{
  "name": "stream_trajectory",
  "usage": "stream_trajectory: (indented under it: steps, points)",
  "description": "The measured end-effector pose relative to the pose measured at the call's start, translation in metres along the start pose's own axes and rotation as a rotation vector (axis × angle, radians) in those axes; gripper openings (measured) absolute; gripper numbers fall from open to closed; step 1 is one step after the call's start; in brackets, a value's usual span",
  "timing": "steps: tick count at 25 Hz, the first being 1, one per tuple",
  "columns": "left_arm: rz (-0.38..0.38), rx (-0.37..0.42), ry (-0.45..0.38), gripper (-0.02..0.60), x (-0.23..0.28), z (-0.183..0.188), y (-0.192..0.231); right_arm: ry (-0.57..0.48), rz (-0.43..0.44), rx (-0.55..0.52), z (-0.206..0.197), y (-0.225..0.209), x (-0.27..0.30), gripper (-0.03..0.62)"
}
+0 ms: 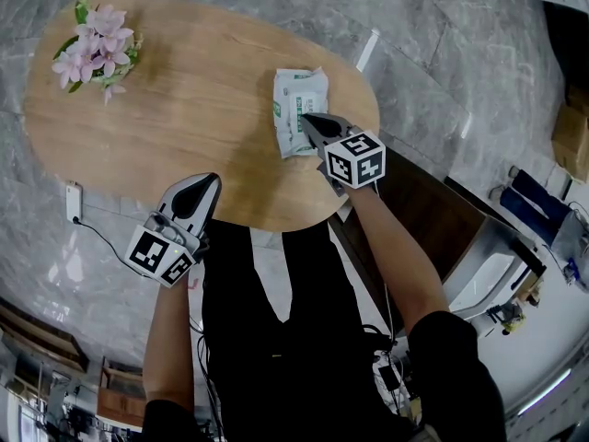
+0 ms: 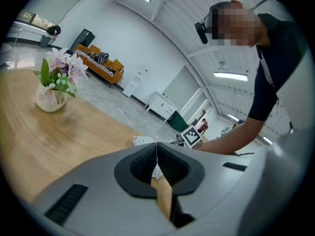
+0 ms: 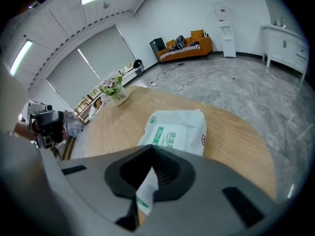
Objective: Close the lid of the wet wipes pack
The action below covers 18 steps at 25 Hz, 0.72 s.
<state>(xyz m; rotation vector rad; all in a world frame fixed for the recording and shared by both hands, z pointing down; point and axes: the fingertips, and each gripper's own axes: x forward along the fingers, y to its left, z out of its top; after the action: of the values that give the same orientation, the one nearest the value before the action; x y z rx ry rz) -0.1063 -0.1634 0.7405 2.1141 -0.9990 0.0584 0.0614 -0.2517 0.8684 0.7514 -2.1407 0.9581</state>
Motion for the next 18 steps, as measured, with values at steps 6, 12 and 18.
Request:
stream_trajectory:
  steps: [6, 12, 18]
  points:
    - [-0.002, -0.008, -0.004, 0.017, 0.0017, 0.0005, 0.0016, 0.022, -0.049, -0.004, -0.0012, -0.0018, 0.0034, 0.011]
    - [-0.004, -0.014, -0.003, 0.017, 0.0030, -0.0012, 0.0016, 0.032, -0.096, 0.000, -0.0025, -0.0040, 0.0061, 0.009]
    - [-0.014, -0.009, -0.003, 0.017, 0.0060, 0.0022, -0.0027, 0.015, -0.084, 0.026, -0.0016, -0.0039, 0.0051, 0.009]
